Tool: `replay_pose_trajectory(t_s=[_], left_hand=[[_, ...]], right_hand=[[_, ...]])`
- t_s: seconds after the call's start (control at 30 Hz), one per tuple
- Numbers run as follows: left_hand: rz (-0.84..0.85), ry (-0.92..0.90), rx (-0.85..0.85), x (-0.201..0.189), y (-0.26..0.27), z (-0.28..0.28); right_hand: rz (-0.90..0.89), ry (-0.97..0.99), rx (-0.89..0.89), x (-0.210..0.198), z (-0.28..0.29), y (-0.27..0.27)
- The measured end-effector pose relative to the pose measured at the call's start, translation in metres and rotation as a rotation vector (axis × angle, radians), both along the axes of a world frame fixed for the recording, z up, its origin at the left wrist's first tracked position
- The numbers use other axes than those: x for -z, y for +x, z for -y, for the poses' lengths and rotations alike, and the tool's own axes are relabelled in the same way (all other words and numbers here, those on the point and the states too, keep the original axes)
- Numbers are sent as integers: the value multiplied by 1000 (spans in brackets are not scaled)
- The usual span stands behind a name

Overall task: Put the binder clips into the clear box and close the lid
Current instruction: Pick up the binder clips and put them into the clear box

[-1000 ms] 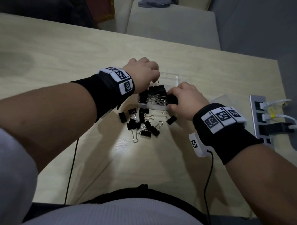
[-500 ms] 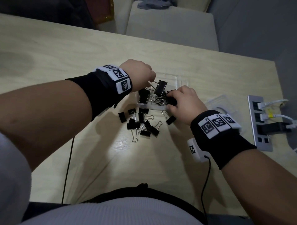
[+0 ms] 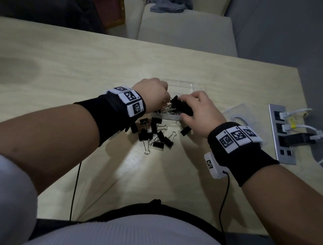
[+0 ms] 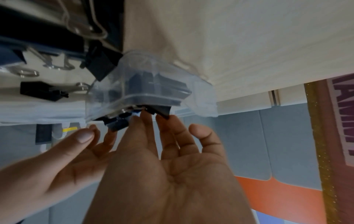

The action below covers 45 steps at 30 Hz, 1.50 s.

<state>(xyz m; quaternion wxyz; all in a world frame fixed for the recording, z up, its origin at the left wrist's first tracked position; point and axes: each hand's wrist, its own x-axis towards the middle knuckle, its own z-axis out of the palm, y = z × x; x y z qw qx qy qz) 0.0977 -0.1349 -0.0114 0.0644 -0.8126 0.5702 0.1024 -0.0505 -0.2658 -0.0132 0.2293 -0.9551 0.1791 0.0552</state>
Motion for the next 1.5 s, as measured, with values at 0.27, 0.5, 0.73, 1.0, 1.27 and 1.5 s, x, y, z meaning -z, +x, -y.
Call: replay_pose_trajectory(t_s=[0.27, 0.5, 0.73, 1.0, 1.27, 1.5], left_hand=[[-57, -103, -135, 5, -5, -7], [-48, -346, 59, 6, -20, -50], [-84, 119, 145, 7, -57, -76], [-274, 173, -65, 10, -55, -69], [-340, 88, -178, -8, -46, -54], [-537, -289, -475, -43, -13, -24]], right_hand=[[53, -56, 1, 2, -5, -11], [-22, -124, -222, 22, -15, -45], [-109, -134, -111, 43, -30, -55], [-44, -24, -126, 27, -30, -55], [237, 15, -36, -9, -14, -24], [270, 65, 208, -22, 9, 22]])
